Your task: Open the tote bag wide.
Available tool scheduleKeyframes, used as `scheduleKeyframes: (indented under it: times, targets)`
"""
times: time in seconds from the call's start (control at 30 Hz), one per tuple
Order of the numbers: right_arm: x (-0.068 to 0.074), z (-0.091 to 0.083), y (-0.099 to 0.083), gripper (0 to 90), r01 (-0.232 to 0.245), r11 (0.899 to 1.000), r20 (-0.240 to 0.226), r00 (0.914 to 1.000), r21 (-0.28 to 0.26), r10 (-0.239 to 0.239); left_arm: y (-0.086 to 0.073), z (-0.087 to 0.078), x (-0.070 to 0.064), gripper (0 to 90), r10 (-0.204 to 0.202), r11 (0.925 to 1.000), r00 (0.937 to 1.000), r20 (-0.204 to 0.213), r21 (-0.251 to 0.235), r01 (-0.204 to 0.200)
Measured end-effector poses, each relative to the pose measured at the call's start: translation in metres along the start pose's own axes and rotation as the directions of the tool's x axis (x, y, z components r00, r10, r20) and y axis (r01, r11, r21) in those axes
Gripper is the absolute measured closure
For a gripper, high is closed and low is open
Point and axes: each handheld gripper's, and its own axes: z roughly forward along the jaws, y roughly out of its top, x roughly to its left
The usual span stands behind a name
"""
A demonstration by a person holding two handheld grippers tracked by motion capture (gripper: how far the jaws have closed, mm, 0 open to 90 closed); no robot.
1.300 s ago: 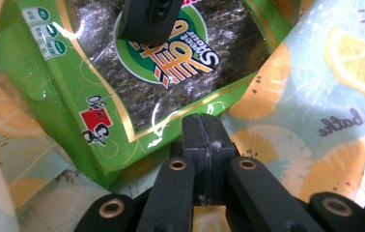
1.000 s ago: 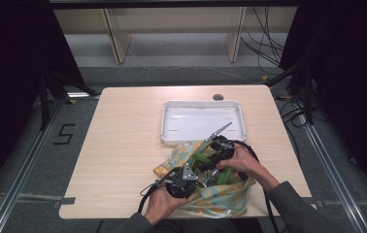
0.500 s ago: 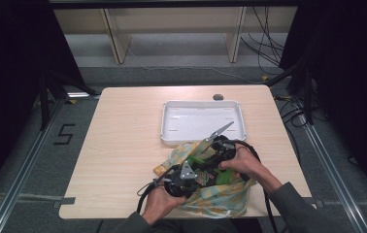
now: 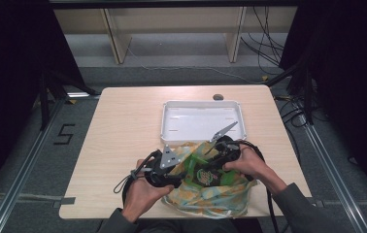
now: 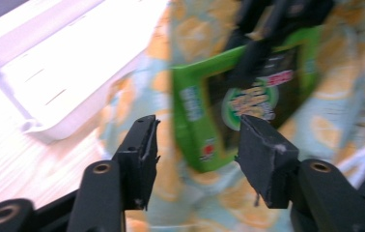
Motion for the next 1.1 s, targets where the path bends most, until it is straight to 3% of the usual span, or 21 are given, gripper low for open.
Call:
scheduleKeyframes:
  times: [0.03, 0.07, 0.13, 0.17, 0.2, 0.23, 0.27, 0.3, 0.33, 0.4, 0.5, 0.53, 0.57, 0.67, 0.7, 0.8, 0.87, 0.9, 0.93, 0.97, 1.1]
  targets:
    - [0.000, 0.000, 0.000, 76.1, 0.000, 1.000, 0.000, 1.0000, 0.000, 0.000, 0.000, 0.000, 0.000, 46.5, 0.000, 1.0000, 1.0000, 0.000, 0.000, 0.000]
    - [0.001, -0.001, 0.000, 76.1, -0.002, 1.000, 0.004, 1.0000, 0.004, 0.002, 0.000, 0.004, 0.004, 46.5, 0.025, 0.9996, 0.9994, -0.023, 0.016, -0.025]
    - [0.001, -0.001, 0.000, 76.1, 0.006, 1.000, -0.011, 0.9999, -0.001, -0.006, 0.000, 0.012, 0.011, 49.0, 0.045, 0.9975, 0.9989, -0.014, 0.055, -0.044]
    - [0.001, -0.001, 0.000, 76.1, 0.007, 1.000, -0.006, 1.0000, 0.003, -0.007, 0.000, 0.016, 0.014, 53.5, 0.049, 0.9969, 0.9988, -0.007, 0.062, -0.048]
    - [0.003, -0.001, 0.001, 76.1, 0.003, 1.000, 0.008, 1.0000, 0.007, -0.003, -0.001, 0.025, 0.019, 67.8, 0.057, 0.9961, 0.9984, -0.005, 0.068, -0.056]
    - [0.003, 0.000, 0.001, 76.1, 0.007, 1.000, 0.003, 1.0000, 0.006, -0.007, -0.001, 0.025, 0.019, 73.0, 0.057, 0.9961, 0.9984, -0.005, 0.068, -0.056]
    - [0.003, 0.000, 0.001, 76.1, 0.007, 1.000, 0.003, 1.0000, 0.006, -0.007, -0.001, 0.029, 0.023, 73.0, 0.053, 0.9956, 0.9986, -0.008, 0.078, -0.052]
    - [0.002, 0.000, 0.001, 76.1, 0.026, 1.000, 0.005, 0.9996, 0.015, -0.026, -0.002, 0.038, 0.032, 82.3, 0.032, 0.9965, 0.9995, -0.010, 0.077, -0.031]
    - [0.002, 0.000, 0.001, 76.1, 0.026, 1.000, 0.005, 0.9996, 0.015, -0.026, -0.002, 0.038, 0.032, 84.5, 0.032, 0.9965, 0.9995, -0.010, 0.077, -0.031]
    - [0.006, -0.001, 0.001, 76.1, 0.043, 0.999, 0.027, 0.9987, 0.024, -0.044, -0.002, 0.045, 0.042, 86.0, 0.028, 0.9950, 0.9991, -0.031, 0.097, -0.025]
    - [0.007, 0.000, 0.002, 76.1, 0.072, 0.997, 0.015, 0.9972, 0.034, -0.073, -0.008, 0.059, 0.051, 86.6, -0.019, 0.9935, 0.9993, -0.032, 0.111, 0.022]
    - [0.008, 0.000, 0.002, 76.1, 0.066, 0.997, 0.010, 0.9977, 0.038, -0.067, -0.011, 0.063, 0.052, 86.7, -0.014, 0.9910, 0.9995, -0.030, 0.133, 0.018]
    - [0.008, -0.001, 0.003, 76.1, 0.093, 0.995, 0.001, 0.9956, 0.031, -0.093, -0.013, 0.065, 0.051, 86.5, -0.011, 0.9897, 0.9997, -0.024, 0.142, 0.014]
    - [0.010, -0.002, 0.003, 76.1, 0.069, 0.997, -0.008, 0.9976, 0.018, -0.069, -0.018, 0.069, 0.050, 84.8, -0.050, 0.9887, 0.9987, -0.007, 0.141, 0.051]
    - [0.009, -0.003, 0.003, 76.1, 0.082, 0.997, -0.013, 0.9965, 0.012, -0.082, -0.018, 0.068, 0.051, 83.1, -0.056, 0.9888, 0.9984, -0.004, 0.139, 0.056]
    - [0.008, -0.008, 0.005, 76.1, 0.088, 0.996, 0.013, 0.9961, -0.009, -0.088, -0.015, 0.063, 0.051, 74.7, -0.075, 0.9896, 0.9972, 0.001, 0.123, 0.075]
    - [0.010, -0.013, 0.005, 76.1, 0.089, 0.996, 0.026, 0.9958, -0.030, -0.088, -0.013, 0.057, 0.054, 64.6, -0.050, 0.9860, 0.9984, 0.026, 0.160, 0.045]
    - [0.011, -0.017, 0.007, 76.1, 0.099, 0.994, 0.027, 0.9948, -0.043, -0.098, -0.013, 0.053, 0.055, 57.8, -0.058, 0.9857, 0.9980, 0.025, 0.160, 0.054]
    - [0.011, -0.017, 0.007, 76.1, 0.099, 0.994, 0.027, 0.9948, -0.043, -0.098, -0.013, 0.050, 0.054, 57.8, -0.067, 0.9896, 0.9977, 0.009, 0.128, 0.065]
    - [0.013, -0.018, 0.007, 76.1, 0.083, 0.995, 0.032, 0.9961, -0.047, -0.082, -0.013, 0.048, 0.051, 54.7, -0.106, 0.9896, 0.9943, 0.009, 0.099, 0.105]
    - [0.014, -0.023, 0.009, 76.1, 0.100, 0.993, 0.031, 0.9946, -0.064, -0.098, -0.011, 0.029, 0.052, 45.9, -0.127, 0.9907, 0.9916, 0.026, 0.053, 0.125]
